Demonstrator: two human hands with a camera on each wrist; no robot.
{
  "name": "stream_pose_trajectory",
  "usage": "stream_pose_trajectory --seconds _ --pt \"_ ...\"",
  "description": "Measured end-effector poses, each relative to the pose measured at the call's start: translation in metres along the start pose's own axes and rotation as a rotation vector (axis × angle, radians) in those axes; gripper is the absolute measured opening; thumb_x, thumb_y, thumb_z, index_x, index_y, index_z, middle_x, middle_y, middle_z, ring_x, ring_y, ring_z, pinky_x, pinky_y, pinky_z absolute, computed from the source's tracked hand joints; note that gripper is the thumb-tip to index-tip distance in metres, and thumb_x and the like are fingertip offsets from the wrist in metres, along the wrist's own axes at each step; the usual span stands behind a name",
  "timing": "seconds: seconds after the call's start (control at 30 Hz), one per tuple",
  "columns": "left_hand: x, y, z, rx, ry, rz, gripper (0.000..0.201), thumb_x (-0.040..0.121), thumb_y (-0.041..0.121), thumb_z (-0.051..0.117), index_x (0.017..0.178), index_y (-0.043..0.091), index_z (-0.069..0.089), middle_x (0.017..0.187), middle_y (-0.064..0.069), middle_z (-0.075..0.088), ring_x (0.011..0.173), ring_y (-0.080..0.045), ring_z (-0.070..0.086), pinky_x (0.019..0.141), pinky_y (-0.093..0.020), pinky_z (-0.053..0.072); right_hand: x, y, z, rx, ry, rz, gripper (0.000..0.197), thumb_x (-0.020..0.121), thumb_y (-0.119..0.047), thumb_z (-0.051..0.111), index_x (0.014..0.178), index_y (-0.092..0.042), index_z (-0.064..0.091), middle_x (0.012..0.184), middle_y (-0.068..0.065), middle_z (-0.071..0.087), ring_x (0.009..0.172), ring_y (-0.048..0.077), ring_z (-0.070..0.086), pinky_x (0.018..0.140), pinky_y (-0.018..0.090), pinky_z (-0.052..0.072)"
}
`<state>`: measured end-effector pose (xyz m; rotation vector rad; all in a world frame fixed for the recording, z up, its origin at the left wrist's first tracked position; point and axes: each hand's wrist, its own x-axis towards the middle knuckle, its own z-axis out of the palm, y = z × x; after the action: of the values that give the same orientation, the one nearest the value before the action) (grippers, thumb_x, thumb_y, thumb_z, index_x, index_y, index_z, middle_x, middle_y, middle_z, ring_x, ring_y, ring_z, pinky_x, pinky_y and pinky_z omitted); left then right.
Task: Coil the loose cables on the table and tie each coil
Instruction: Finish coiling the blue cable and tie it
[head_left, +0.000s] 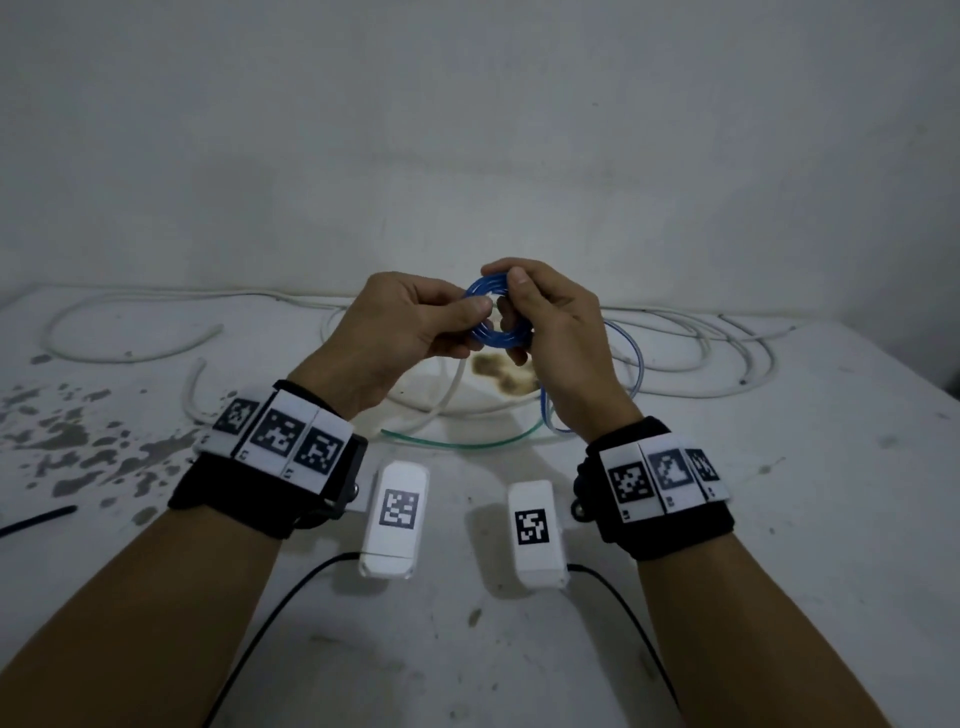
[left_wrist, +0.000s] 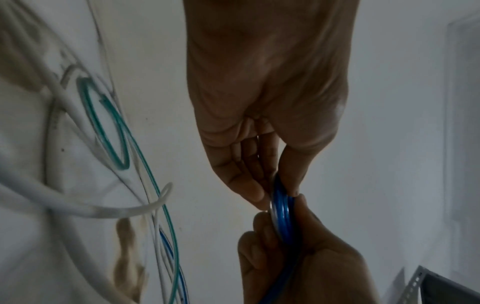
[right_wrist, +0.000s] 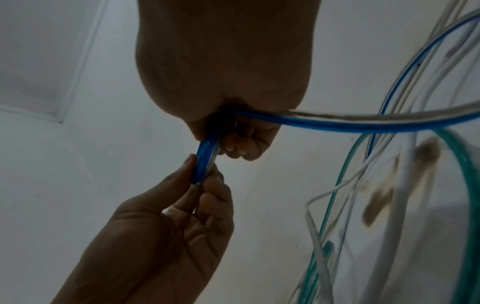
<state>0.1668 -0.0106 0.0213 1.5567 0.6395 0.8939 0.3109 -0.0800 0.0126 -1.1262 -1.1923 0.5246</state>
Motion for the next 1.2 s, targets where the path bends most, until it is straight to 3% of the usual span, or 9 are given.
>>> stream_pose_trajectory --seconds 0.1,0.27,0.43,0.57,0.73,0.83,0.97,1.1,1.2 --pt "-0.001 -0.002 -0.001 0.058 -0.01 -0.02 0.006 0.085 0.013 0.073 0.084 0.007 0.075 0.071 -0.005 0.073 0.065 -0.013 0.066 0.066 -0.022 0.056 0.002 -0.003 -0.007 -0.028 -0.008 0.04 0.027 0.104 -0.011 0.045 0.095 -0.004 0.069 0.07 0.004 0.063 0.056 0.011 0.05 0.047 0.017 0.037" --pt "-0.002 -0.003 -0.036 0.014 0.24 -0.064 0.009 0.086 0.01 0.071 0.086 0.001 0.072 0.067 -0.003 0.073 0.061 -0.011 0.066 0.058 -0.017 0.053 0.017 -0.003 -0.078 -0.094 0.394 -0.023 0.03 0.102 -0.013 0.047 0.079 -0.014 0.066 0.048 -0.006 0.055 0.039 0.007 0.037 0.041 0.018 0.028" --pt "0.004 0.009 -0.041 0.152 0.179 -0.019 0.01 0.079 0.013 0.077 0.085 0.005 0.075 0.07 -0.007 0.075 0.064 -0.015 0.07 0.064 -0.02 0.057 0.01 -0.007 -0.054 -0.266 0.21 -0.08 0.019 0.101 -0.017 0.053 0.091 -0.015 0.07 0.07 -0.001 0.067 0.053 0.0 0.052 0.052 0.016 0.039" --pt "0.002 0.005 -0.017 0.425 0.066 -0.036 0.006 0.079 0.013 0.08 0.083 0.01 0.078 0.066 -0.004 0.074 0.055 -0.007 0.067 0.056 -0.013 0.052 0.01 -0.009 -0.021 -0.348 0.039 -0.075 0.016 0.1 -0.031 0.056 0.102 -0.019 0.067 0.086 -0.005 0.072 0.075 -0.002 0.064 0.063 0.01 0.044" --pt "0.001 0.005 -0.01 0.515 -0.02 -0.017 0.004 0.08 0.018 0.08 0.083 0.016 0.079 0.067 0.001 0.074 0.06 -0.007 0.069 0.058 -0.013 0.05 0.011 -0.013 -0.023 -0.521 -0.134 -0.027 0.019 0.093 -0.031 0.067 0.098 -0.014 0.074 0.071 -0.006 0.07 0.053 -0.003 0.058 0.055 0.009 0.04" --pt "0.001 0.006 -0.009 0.455 -0.039 -0.019 0.005 0.08 0.017 0.079 0.084 0.014 0.078 0.07 -0.002 0.075 0.061 -0.009 0.069 0.062 -0.018 0.053 0.011 -0.012 -0.028 -0.569 -0.137 -0.04 0.017 0.093 -0.026 0.068 0.088 -0.012 0.077 0.061 -0.011 0.062 0.049 0.0 0.052 0.052 0.008 0.038" --pt "-0.001 0.011 -0.009 0.363 -0.075 -0.005 0.004 0.082 0.015 0.076 0.085 0.012 0.077 0.077 -0.008 0.076 0.068 -0.015 0.069 0.066 -0.023 0.055 0.011 -0.011 -0.038 -0.471 -0.076 -0.06 0.015 0.092 -0.023 0.069 0.088 -0.011 0.077 0.066 0.001 0.068 0.059 0.005 0.053 0.057 0.015 0.042" --pt "0.003 0.006 -0.009 0.273 0.052 0.034 0.005 0.084 0.013 0.076 0.085 0.008 0.078 0.076 -0.012 0.075 0.069 -0.019 0.068 0.07 -0.026 0.059 0.007 -0.001 -0.03 -0.35 -0.008 -0.066 0.013 0.094 -0.018 0.067 0.088 -0.01 0.075 0.058 -0.016 0.062 0.055 -0.002 0.05 0.056 0.014 0.04" --pt "0.004 0.0 -0.01 0.188 0.111 0.003 0.006 0.083 0.012 0.077 0.085 0.006 0.077 0.075 -0.012 0.075 0.069 -0.02 0.069 0.071 -0.029 0.06 0.004 0.006 -0.017 -0.262 -0.03 0.041 0.017 0.098 -0.02 0.061 0.091 -0.008 0.07 0.064 -0.009 0.063 0.053 0.002 0.052 0.051 0.017 0.042"
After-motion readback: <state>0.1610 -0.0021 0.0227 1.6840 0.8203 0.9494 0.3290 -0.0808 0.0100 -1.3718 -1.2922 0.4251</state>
